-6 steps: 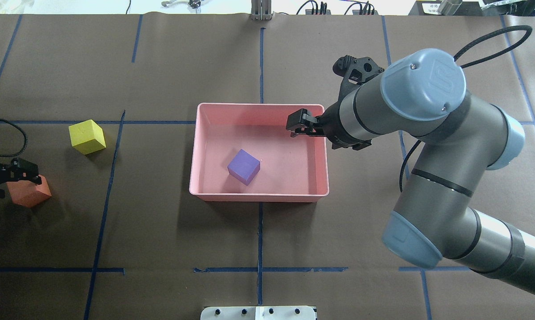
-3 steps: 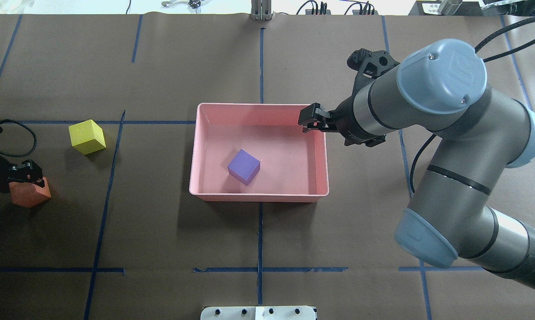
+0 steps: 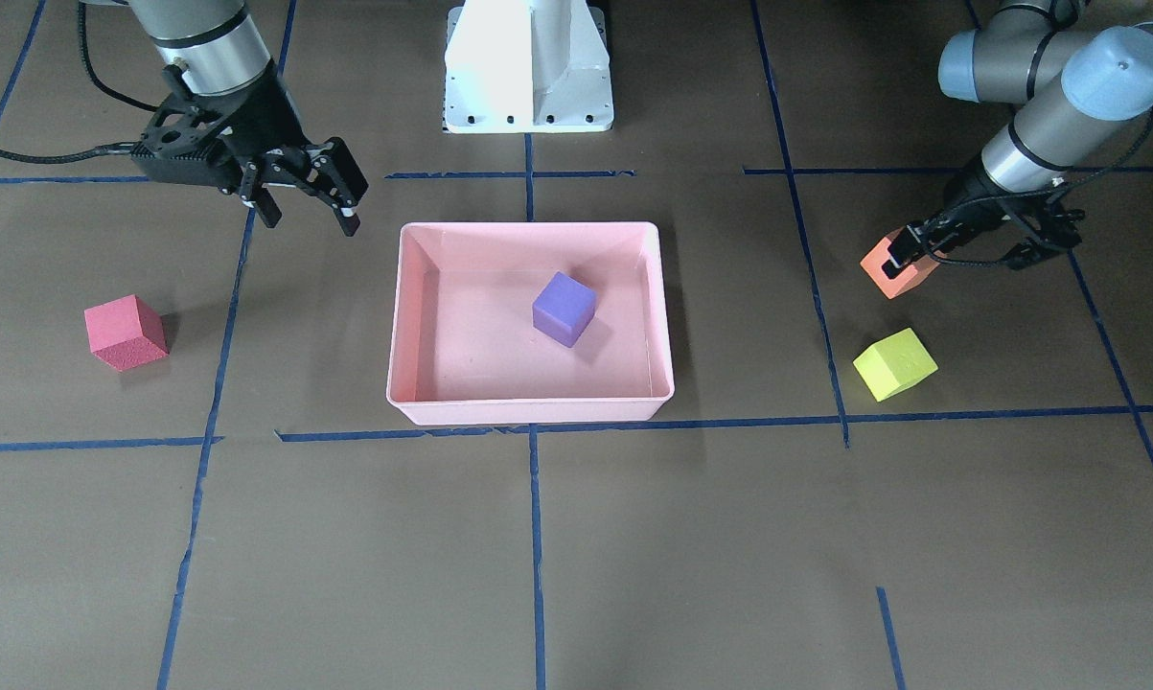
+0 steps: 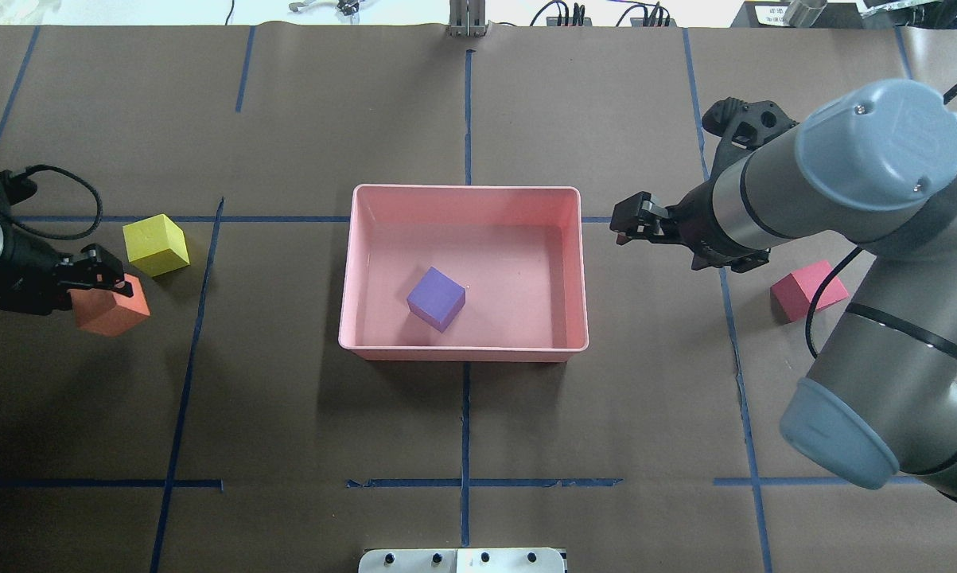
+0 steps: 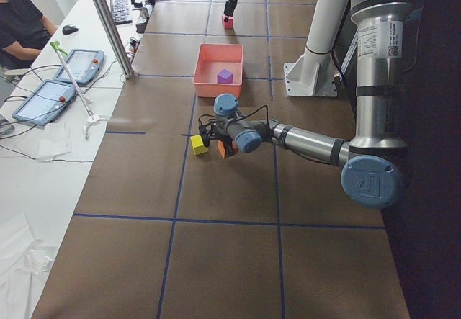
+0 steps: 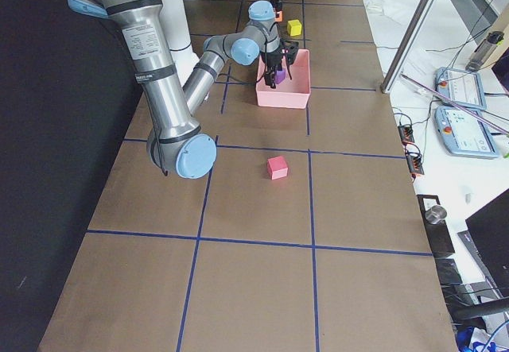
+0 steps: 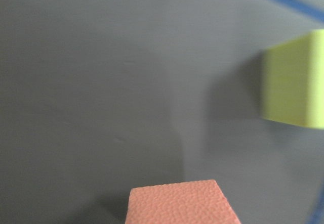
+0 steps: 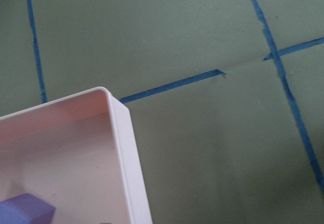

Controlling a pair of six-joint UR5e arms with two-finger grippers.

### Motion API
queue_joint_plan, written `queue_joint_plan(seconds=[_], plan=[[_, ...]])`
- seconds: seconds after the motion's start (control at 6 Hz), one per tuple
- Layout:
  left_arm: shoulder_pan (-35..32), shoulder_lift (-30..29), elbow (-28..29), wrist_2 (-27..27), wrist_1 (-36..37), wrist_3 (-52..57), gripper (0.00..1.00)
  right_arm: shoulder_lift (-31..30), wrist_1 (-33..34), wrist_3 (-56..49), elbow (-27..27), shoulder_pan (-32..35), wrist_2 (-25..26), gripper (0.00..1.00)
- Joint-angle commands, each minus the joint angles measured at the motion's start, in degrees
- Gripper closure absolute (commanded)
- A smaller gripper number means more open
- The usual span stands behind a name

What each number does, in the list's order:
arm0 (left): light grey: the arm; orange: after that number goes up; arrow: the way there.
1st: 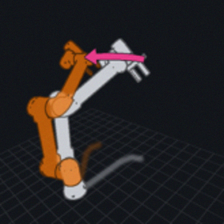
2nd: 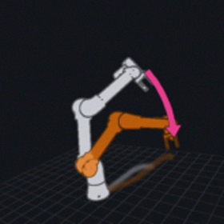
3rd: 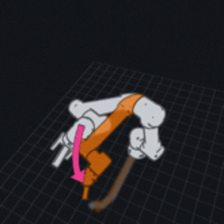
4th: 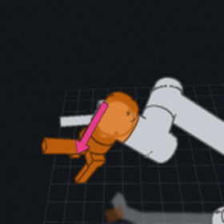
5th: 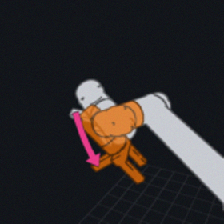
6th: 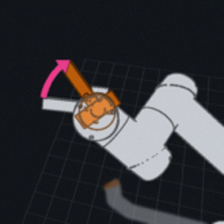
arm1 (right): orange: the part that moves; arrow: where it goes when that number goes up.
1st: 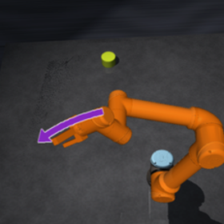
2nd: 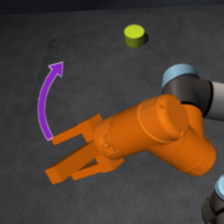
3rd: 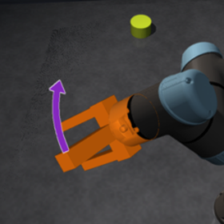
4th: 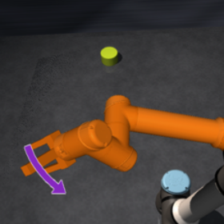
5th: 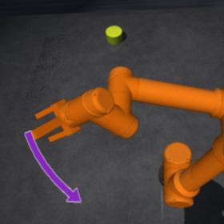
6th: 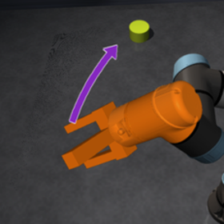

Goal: Place blocks into pink bin with both arms
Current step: 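Withdraw the right gripper while the left gripper grasps the orange cube, then carry the orange cube into the bin while the right gripper nears the red cube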

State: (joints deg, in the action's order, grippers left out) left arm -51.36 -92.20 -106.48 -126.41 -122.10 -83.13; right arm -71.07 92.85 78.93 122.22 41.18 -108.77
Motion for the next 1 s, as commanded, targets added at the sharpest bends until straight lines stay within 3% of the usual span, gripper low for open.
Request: queue_joint_plan(seconds=[0.0, 0.17, 0.5, 0.67, 0.83], plan=[[0.03, -15.46, -0.15, 0.54, 0.28, -16.81, 0.89, -5.72, 0.05, -13.01, -0.14, 4.33, -0.3, 0.0], [2.04, -24.08, 2.39, 0.81, 3.59, -22.81, 0.89, -8.53, 0.05, -20.84, -0.66, 7.83, -1.35, 0.0], [14.11, -34.32, 5.91, 15.23, 10.89, -23.31, 0.88, -10.4, 0.05, -34.49, -5.21, 16.01, -9.33, 0.0], [17.84, -40.36, 11.76, 19.49, 11.53, -23.4, 0.87, -11.71, 0.05, -38.46, -6.8, 16.56, -9.36, 0.0], [18.83, -43.47, 15.65, 19.97, 11.27, -27.05, 0.84, -11.73, -0.21, -40.5, -9.43, 17.79, -9.36, 0.0]])
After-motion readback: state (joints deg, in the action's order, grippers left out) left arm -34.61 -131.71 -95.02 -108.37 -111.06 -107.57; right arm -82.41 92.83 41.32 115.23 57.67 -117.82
